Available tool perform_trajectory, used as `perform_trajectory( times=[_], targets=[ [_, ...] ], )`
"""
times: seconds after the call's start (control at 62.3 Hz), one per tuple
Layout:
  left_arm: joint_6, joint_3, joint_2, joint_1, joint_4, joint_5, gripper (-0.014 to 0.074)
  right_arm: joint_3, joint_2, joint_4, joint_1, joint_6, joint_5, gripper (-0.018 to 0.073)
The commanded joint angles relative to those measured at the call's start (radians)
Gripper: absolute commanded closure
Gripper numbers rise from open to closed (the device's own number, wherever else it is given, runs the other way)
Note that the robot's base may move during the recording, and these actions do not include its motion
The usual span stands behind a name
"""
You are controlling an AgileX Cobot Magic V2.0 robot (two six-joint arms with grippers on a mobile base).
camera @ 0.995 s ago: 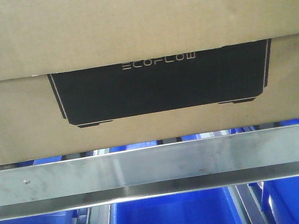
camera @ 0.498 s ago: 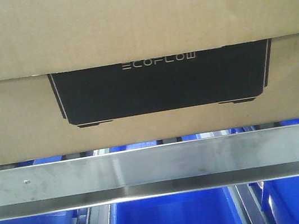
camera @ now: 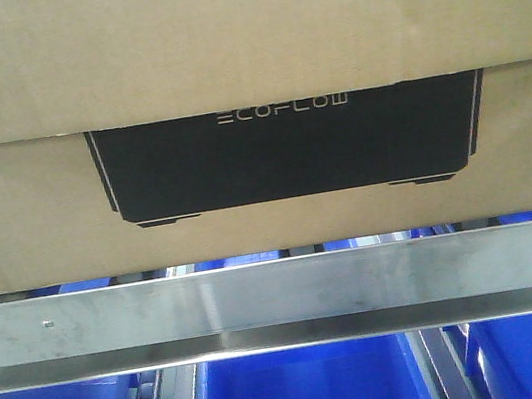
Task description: Grab box from left shelf to table start
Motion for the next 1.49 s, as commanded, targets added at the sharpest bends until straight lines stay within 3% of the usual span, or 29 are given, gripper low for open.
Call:
perform_trajectory(
  times=[0.0, 0.321, 0.61, 1.108, 1.204, 1.477],
  targets=[
    [-0.007, -0.032, -0.042, 0.001, -0.003, -0.037, 0.0294, -0.002, -0.005, -0.011, -0.005, -0.006, -0.091, 0.0503],
    [-0.007, -0.032, -0.042, 0.001, -0.003, -0.037, 0.0419, -0.002, -0.005, -0.011, -0.005, -0.006, -0.091, 0.0503],
    [-0.007, -0.032, -0.042, 0.001, -0.005, -0.017, 0.0617, -0.002, -0.005, -0.011, -0.005, -0.006, -0.091, 0.0503],
    [-0.02, -0.032, -0.042, 0.001, -0.005, -0.012, 0.0613, -0.002, -0.005, -0.011, -0.005, -0.006, -0.091, 0.0503],
    [-0.121, -0.032, -0.042, 0.001, 0.002, -0.012, 0.0613, -0.002, -0.005, -0.011, -0.005, -0.006, -0.091, 0.0503],
    [-0.225, -0.032, -0.042, 0.001, 0.069, -0.012, 0.0613, -0.002, -0.005, -0.011, -0.005, -0.006, -0.091, 0.0503]
  ],
)
